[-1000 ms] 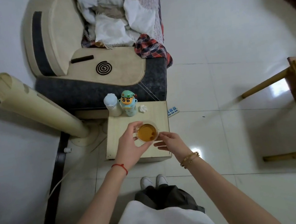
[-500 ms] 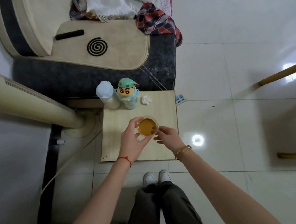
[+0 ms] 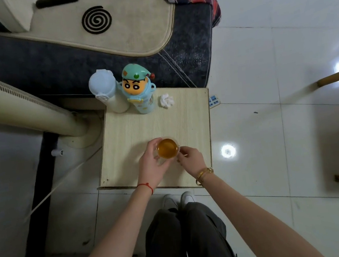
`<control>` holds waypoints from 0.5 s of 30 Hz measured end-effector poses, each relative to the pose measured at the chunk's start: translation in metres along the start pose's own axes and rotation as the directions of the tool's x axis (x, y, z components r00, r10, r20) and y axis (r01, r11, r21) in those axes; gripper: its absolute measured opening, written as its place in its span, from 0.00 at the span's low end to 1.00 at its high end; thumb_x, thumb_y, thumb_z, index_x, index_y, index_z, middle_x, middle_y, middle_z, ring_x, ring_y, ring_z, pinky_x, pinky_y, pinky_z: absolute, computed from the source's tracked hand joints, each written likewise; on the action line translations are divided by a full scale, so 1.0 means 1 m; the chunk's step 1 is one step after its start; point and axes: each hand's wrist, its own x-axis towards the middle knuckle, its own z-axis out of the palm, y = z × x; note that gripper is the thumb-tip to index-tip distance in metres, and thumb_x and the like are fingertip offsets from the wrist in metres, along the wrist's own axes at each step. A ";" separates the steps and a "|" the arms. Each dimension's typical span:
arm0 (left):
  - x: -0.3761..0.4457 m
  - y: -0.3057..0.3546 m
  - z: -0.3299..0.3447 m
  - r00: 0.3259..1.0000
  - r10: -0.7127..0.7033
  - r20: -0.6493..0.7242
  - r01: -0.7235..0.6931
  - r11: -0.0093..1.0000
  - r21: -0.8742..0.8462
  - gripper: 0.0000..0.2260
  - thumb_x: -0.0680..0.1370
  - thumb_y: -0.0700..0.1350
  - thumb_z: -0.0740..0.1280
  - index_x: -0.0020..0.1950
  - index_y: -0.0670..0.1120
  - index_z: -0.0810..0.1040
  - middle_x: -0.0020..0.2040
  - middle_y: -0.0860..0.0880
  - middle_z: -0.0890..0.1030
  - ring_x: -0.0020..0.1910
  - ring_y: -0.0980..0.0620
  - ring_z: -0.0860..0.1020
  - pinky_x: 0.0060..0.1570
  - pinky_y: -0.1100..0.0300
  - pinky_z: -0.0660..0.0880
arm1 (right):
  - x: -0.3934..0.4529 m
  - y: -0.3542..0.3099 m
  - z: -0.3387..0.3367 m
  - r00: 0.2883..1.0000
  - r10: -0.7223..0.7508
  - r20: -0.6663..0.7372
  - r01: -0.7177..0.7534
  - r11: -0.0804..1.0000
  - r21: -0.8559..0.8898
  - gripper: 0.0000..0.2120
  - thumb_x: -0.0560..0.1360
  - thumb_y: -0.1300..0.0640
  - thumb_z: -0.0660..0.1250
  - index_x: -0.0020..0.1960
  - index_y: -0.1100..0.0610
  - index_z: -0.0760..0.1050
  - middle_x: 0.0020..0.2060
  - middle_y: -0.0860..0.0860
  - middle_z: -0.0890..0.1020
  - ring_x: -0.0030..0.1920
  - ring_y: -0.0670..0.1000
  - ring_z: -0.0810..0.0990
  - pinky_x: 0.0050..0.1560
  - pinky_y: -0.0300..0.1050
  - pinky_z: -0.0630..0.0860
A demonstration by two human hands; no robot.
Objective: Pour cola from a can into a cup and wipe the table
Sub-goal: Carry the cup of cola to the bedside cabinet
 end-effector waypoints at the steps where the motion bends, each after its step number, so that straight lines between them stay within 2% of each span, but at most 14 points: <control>1: 0.001 -0.003 0.002 1.000 -0.001 0.000 0.001 1.000 0.005 0.28 0.69 0.48 0.78 0.66 0.55 0.71 0.62 0.60 0.77 0.61 0.67 0.73 0.57 0.65 0.76 | 0.002 0.002 0.002 1.000 0.001 -0.006 -0.001 1.000 -0.006 0.13 0.79 0.57 0.61 0.57 0.61 0.80 0.49 0.57 0.84 0.50 0.56 0.82 0.53 0.47 0.78; 5: 0.002 -0.013 0.007 1.000 -0.002 0.007 0.002 0.999 0.036 0.28 0.69 0.47 0.78 0.65 0.57 0.71 0.61 0.62 0.76 0.62 0.64 0.74 0.59 0.57 0.78 | 0.006 0.009 0.007 1.000 -0.002 -0.012 0.002 1.000 -0.019 0.12 0.79 0.57 0.61 0.55 0.61 0.80 0.47 0.57 0.85 0.44 0.51 0.79 0.46 0.42 0.74; 8: 0.002 -0.016 0.008 1.000 -0.007 0.015 0.006 0.999 0.053 0.28 0.69 0.48 0.78 0.64 0.61 0.71 0.59 0.67 0.76 0.61 0.67 0.73 0.60 0.57 0.78 | 0.008 0.013 0.007 1.000 0.004 -0.002 -0.004 1.000 -0.024 0.12 0.79 0.57 0.62 0.56 0.61 0.80 0.48 0.57 0.84 0.45 0.50 0.78 0.47 0.41 0.73; 10: 0.002 -0.016 0.008 1.000 -0.013 0.027 0.011 0.998 0.061 0.27 0.69 0.49 0.77 0.63 0.63 0.69 0.59 0.68 0.75 0.62 0.66 0.73 0.61 0.56 0.77 | 0.008 0.014 0.007 1.000 0.005 0.007 -0.005 1.000 -0.028 0.12 0.79 0.57 0.61 0.57 0.61 0.80 0.49 0.57 0.84 0.45 0.50 0.77 0.47 0.41 0.73; 15: -0.002 -0.016 0.007 0.998 -0.018 0.065 0.012 0.995 0.098 0.28 0.71 0.47 0.76 0.64 0.64 0.67 0.59 0.68 0.73 0.64 0.57 0.73 0.65 0.52 0.73 | 0.003 0.015 0.005 0.998 0.018 0.055 -0.017 1.000 -0.015 0.15 0.79 0.59 0.60 0.64 0.59 0.77 0.55 0.57 0.83 0.54 0.55 0.80 0.59 0.49 0.77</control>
